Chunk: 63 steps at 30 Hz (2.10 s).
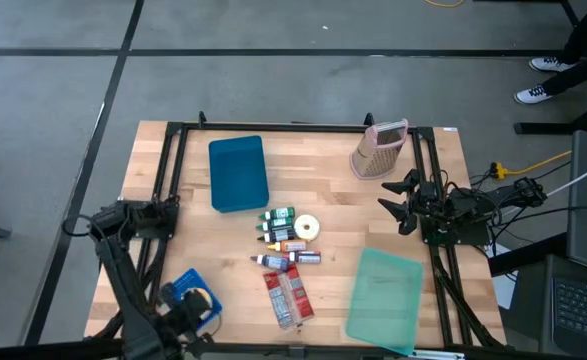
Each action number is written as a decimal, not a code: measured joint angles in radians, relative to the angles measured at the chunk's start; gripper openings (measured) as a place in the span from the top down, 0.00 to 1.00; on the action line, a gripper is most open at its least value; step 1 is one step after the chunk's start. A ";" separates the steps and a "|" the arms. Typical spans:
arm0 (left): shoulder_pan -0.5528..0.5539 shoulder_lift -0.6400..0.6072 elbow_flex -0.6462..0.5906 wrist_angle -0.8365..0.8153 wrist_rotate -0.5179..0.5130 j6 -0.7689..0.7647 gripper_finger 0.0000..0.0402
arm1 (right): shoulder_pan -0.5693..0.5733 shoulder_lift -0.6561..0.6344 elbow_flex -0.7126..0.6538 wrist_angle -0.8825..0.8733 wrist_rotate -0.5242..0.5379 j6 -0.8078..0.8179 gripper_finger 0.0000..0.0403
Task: Pick & Place Food Item
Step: Put the orange donut into the blue bin, then put the white donut into the blue bin
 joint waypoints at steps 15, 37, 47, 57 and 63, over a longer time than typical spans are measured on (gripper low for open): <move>-0.004 0.000 -0.224 0.230 0.069 -0.046 0.97 | 0.000 0.000 0.000 0.000 0.000 0.000 0.37; 0.031 0.000 -0.226 0.272 0.096 0.069 0.52 | 0.000 0.000 0.000 0.000 0.000 0.013 0.37; 0.031 -0.017 -0.226 0.236 0.107 0.067 0.39 | 0.000 0.000 0.000 0.000 0.000 0.013 0.37; 0.039 -0.128 -0.226 0.234 -0.055 0.066 0.40 | 0.000 0.000 0.000 0.000 0.000 0.020 0.37; 0.145 -0.203 -0.225 0.228 -0.345 0.371 0.40 | 0.000 0.000 0.000 0.000 0.000 0.020 0.37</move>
